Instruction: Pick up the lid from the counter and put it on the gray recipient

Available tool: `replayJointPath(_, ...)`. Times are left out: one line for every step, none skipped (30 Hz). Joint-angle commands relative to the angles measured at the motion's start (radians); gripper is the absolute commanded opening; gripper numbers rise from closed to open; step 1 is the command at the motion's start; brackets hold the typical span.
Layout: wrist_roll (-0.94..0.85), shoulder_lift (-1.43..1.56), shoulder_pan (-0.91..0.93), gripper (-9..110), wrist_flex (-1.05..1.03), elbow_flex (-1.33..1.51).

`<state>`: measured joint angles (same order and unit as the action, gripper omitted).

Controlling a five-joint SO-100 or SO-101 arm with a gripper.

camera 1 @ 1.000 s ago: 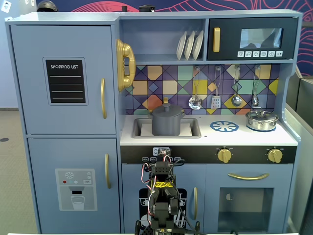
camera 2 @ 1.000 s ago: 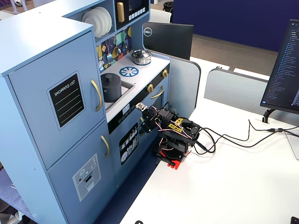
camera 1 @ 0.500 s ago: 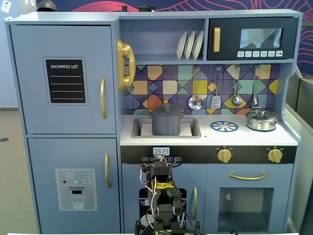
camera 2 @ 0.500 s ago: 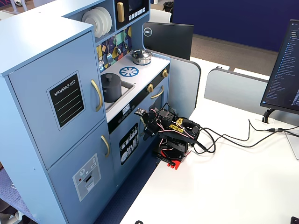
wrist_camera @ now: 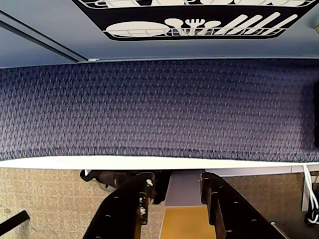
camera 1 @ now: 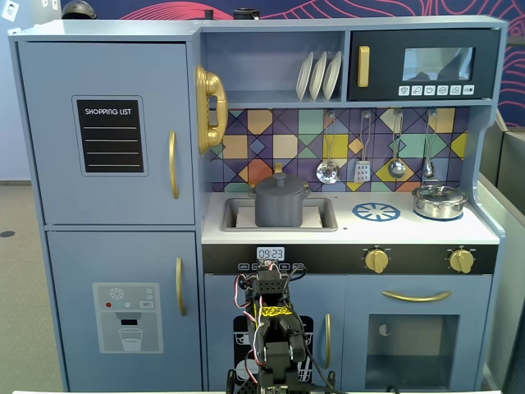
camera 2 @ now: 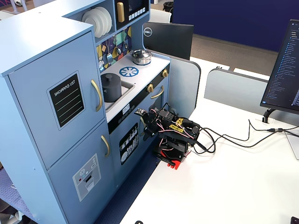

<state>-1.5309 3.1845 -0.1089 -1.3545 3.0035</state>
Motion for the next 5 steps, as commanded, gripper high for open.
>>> replayJointPath(0.021,-0.008,-0.005,4,-0.175,-0.003)
replayJointPath(0.021,-0.008,-0.005,4,-0.175,-0.003)
replayJointPath(0.021,-0.008,-0.005,5,-0.175,-0.003)
replayJointPath(0.021,-0.008,-0.005,5,-0.175,-0.003)
replayJointPath(0.021,-0.008,-0.005,5,-0.175,-0.003)
